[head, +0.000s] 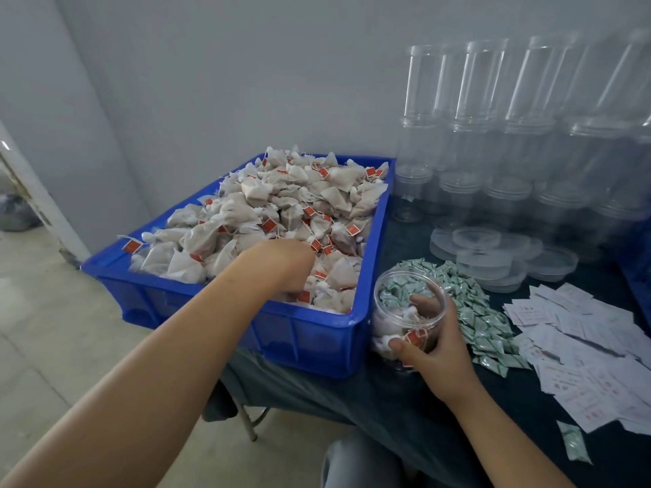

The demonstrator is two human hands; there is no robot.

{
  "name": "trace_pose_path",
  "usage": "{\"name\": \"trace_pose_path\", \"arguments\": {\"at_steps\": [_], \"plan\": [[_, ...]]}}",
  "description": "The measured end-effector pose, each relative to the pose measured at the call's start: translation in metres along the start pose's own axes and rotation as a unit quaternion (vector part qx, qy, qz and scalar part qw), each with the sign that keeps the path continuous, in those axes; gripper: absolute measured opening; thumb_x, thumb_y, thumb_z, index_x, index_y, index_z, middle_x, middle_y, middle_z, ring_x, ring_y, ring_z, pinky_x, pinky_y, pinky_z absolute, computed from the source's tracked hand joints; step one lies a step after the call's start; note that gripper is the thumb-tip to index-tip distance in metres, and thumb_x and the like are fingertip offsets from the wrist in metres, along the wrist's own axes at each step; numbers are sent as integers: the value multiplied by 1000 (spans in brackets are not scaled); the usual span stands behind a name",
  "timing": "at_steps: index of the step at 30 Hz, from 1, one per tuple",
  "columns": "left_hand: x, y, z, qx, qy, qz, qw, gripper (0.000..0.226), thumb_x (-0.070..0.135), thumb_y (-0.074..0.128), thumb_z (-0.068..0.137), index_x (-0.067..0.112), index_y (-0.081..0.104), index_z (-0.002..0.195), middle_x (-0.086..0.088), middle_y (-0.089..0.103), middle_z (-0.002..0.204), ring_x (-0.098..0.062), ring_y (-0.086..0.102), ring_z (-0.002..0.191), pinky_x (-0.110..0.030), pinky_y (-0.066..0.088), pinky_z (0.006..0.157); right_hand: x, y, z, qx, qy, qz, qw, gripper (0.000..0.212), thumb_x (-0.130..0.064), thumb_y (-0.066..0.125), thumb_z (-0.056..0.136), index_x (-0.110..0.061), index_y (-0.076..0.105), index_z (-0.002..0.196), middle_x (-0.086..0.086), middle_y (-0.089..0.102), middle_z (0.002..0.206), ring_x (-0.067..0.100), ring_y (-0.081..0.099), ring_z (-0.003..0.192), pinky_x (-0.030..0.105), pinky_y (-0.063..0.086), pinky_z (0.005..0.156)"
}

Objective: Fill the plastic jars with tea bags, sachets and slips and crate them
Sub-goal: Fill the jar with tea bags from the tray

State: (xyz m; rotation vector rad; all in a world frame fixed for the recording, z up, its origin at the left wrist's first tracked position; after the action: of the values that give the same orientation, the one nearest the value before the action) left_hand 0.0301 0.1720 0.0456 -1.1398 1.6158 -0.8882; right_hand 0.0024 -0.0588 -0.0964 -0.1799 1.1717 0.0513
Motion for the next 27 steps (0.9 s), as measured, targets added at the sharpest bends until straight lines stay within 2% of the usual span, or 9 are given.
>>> {"name": "trace_pose_path", "arguments": {"at_steps": [4,7,12,15,19,23,27], "plan": [[-4,2,4,13,-3,-14,1000,28,22,66,83,13,68,110,-4,66,107,-23,62,95,-32,52,78,1,-2,0,3,0,-9,1000,89,-57,84,49,-79,35,120,-12,51,131,-17,52,112,8,47,85],[-4,4,5,6,2,-10,1000,31,26,67,83,15,64,112,-3,64,107,-21,61,95,-31,51,76,1,-2,-1,3,-1,-6,1000,89,-57,85,49,-79,35,120,-13,51,131,-16,53,112,9,49,84],[-6,3,7,13,17,-12,1000,26,23,66,84,13,66,108,-5,65,107,-23,61,96,-33,52,79,1,-2,0,1,2,-9,1000,94,-73,85,45,-78,34,123,-16,50,131,-16,53,113,11,51,83],[-6,2,6,14,26,-24,999,28,21,68,83,14,63,110,-3,63,107,-21,59,94,-31,50,77,2,-2,0,3,0,-8,1000,93,-68,87,46,-78,34,122,-12,51,131,-17,53,112,7,48,83],[-3,3,6,-2,45,-32,998,28,13,63,85,17,60,113,-2,61,110,-20,57,95,-30,49,79,2,-2,0,2,5,-6,1000,94,-76,85,43,-79,33,122,-13,51,131,-16,52,114,8,48,84],[1,-1,8,48,52,-4,998,16,9,59,86,13,64,100,-2,60,94,-21,56,83,-27,41,65,2,-2,-1,-2,8,-13,1000,94,-68,85,47,-79,32,123,-16,50,131,-12,55,113,17,53,85],[-2,-5,6,68,43,-2,997,5,13,64,85,15,61,88,1,57,84,-19,54,78,-28,42,64,2,-3,-1,-1,10,-17,1000,92,-61,85,50,-79,31,123,-16,50,132,-10,56,112,18,54,84]]}}
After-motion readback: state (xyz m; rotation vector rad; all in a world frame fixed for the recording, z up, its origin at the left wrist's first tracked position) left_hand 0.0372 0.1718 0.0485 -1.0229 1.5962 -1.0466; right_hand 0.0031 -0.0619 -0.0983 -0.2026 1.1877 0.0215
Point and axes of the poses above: each hand's wrist, its own z-axis towards the middle knuckle, its own y-axis out of the palm, x = y × z, the point moved 1 cm from there along z, towards the middle knuckle
